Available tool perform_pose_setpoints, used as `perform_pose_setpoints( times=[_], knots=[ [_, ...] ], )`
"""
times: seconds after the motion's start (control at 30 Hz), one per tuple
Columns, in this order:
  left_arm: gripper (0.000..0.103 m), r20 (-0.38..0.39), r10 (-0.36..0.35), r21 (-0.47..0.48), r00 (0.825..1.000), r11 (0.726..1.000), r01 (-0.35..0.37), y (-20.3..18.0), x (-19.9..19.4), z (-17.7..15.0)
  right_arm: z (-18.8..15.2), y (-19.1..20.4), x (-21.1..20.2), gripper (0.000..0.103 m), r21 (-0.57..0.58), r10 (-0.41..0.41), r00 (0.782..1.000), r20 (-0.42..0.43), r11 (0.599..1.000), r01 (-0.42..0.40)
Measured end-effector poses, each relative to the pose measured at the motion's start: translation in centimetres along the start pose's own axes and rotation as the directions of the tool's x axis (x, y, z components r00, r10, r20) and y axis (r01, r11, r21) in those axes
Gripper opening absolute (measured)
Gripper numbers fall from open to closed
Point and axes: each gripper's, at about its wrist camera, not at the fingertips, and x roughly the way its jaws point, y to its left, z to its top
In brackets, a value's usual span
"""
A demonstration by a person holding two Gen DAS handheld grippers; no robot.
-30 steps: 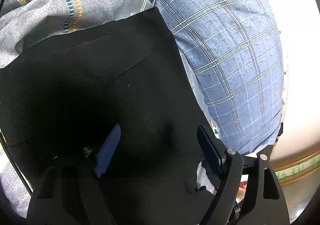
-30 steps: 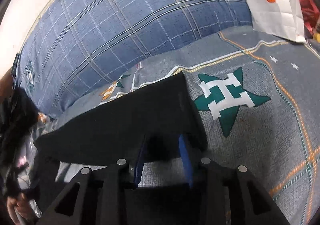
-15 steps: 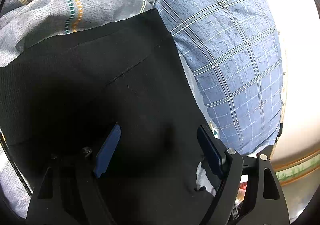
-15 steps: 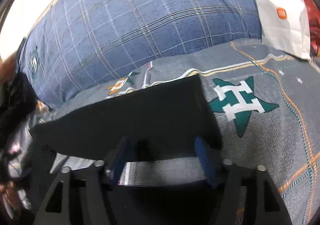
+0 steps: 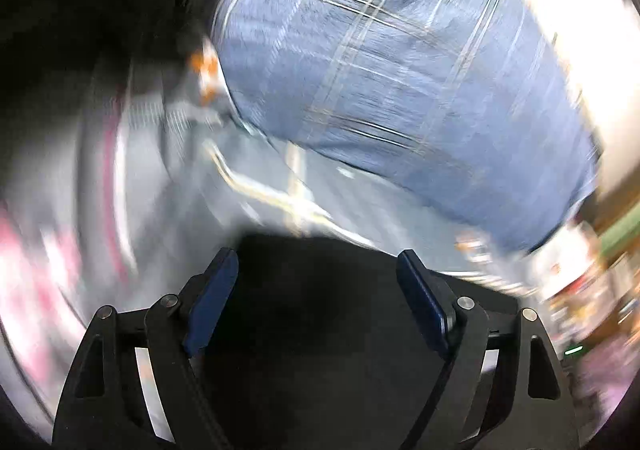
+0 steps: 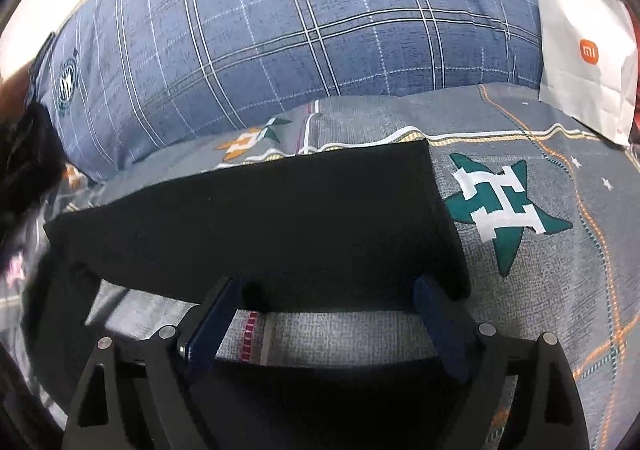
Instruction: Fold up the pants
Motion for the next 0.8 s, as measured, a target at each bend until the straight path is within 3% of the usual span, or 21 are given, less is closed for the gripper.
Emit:
perform_pose_setpoints(
  times=[0.1, 0.2, 0.27, 0.33, 0.53, 0.6, 0.67, 0.77, 0.8],
  knots=[
    [0.082, -0.074, 0.063, 0.256, 0.995, 0.966, -0.042, -0.3, 2.2, 1.7, 0.0, 0.1, 0.1, 0.088, -0.011, -0.006, 1.0, -0.005, 1.0, 0.006],
    [0.082, -0.101, 0.138, 0.475, 0.985, 0.877, -0.074, -0.8, 4.0, 0.8, 0.1, 0.1, 0.1, 0.088, -0.009, -0.009, 1.0, -0.013, 1.0, 0.009],
    [0.082, -0.09, 0.147, 0.544, 0.985, 0.836, -0.075, -0.7, 4.8, 0.2, 0.1, 0.1, 0.1, 0.089, -0.007, -0.009, 1.0, -0.018, 1.0, 0.009],
    [0.082, -0.106, 0.135, 0.576, 0.985, 0.816, -0.05, -0.6, 5.4, -0.3, 0.1, 0.1, 0.1, 0.088, -0.007, -0.009, 1.0, -0.021, 1.0, 0.009],
    [0.078, -0.208, 0.109, 0.57, 0.972, 0.821, 0.03, 0.1, 8.1, 0.4, 0.1, 0.2, 0.2, 0.088, -0.015, -0.009, 1.0, -0.028, 1.0, 0.009],
    [0.064, -0.238, 0.097, 0.543, 0.967, 0.838, 0.05, 0.6, 8.5, 0.6, 0.1, 0.1, 0.2, 0.088, -0.011, -0.007, 1.0, -0.029, 1.0, 0.007],
    [0.031, -0.275, 0.076, 0.509, 0.958, 0.857, 0.078, 0.7, 8.8, 0.6, 0.1, 0.0, 0.1, 0.088, 0.001, -0.001, 1.0, -0.029, 1.0, 0.001],
    [0.009, -0.259, 0.065, 0.508, 0.964, 0.858, 0.079, 0.4, 8.1, 0.3, 0.3, -0.3, 0.0, 0.088, 0.034, 0.015, 1.0, -0.026, 0.999, -0.014],
    [0.009, -0.249, 0.053, 0.513, 0.967, 0.854, 0.085, 0.1, 7.6, 0.1, 0.4, -0.6, -0.2, 0.088, 0.061, 0.027, 0.999, -0.022, 0.998, -0.026]
  ],
)
